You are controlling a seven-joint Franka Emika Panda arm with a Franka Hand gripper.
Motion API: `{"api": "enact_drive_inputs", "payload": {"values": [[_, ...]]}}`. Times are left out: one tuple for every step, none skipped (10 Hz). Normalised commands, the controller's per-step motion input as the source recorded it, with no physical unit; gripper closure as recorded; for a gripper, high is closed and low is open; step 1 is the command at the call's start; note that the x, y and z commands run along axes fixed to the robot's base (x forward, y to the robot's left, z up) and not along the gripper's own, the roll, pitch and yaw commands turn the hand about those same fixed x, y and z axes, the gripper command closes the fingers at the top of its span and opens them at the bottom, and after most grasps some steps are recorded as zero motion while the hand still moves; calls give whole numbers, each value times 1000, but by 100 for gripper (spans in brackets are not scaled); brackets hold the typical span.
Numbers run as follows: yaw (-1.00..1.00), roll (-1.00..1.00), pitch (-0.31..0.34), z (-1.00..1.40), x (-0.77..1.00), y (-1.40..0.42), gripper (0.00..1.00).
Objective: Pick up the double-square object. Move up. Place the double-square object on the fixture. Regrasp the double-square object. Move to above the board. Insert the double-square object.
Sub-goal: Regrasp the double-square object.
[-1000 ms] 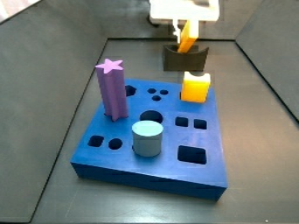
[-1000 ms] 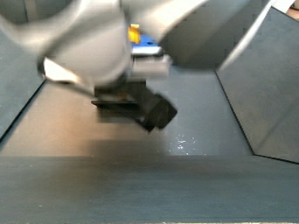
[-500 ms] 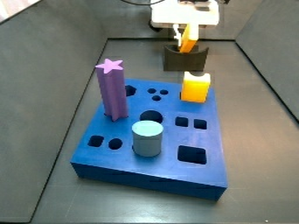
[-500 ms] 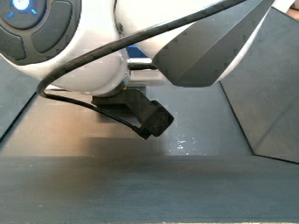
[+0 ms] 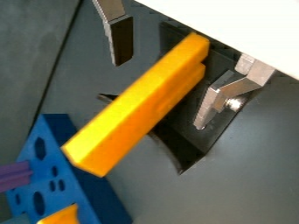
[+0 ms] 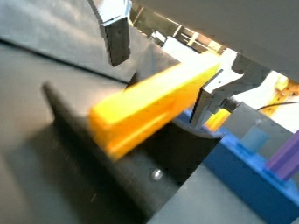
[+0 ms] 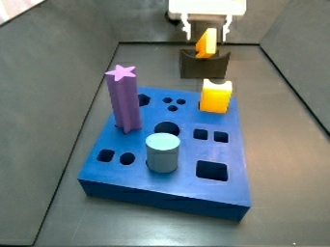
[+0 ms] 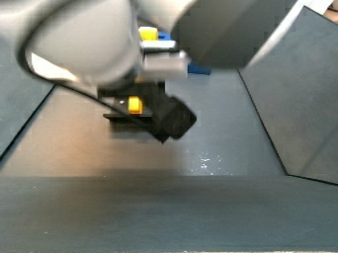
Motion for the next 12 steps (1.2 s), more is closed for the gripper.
{"api": "enact_drive_inputs", "payload": {"values": [[52,32,10,1000,-47,2,0],[46,26,30,840,-44,3,0],[42,23,42,718,-40,5,0],[28,22,62,462,-31,8,0],[16,26,71,266,-31,7,0],[15,1000,62,720,-7,-1000,0],[15,1000,62,710,-1,-1000,0],[13,1000,50,676,-34,-1000,0],[13,1000,44,640,-49,-1000,0],[12,1000,37,534,-59,-1000,0],[11,1000,35,444,-54,-1000,0],[11,1000,34,391,-48,-1000,0]]}}
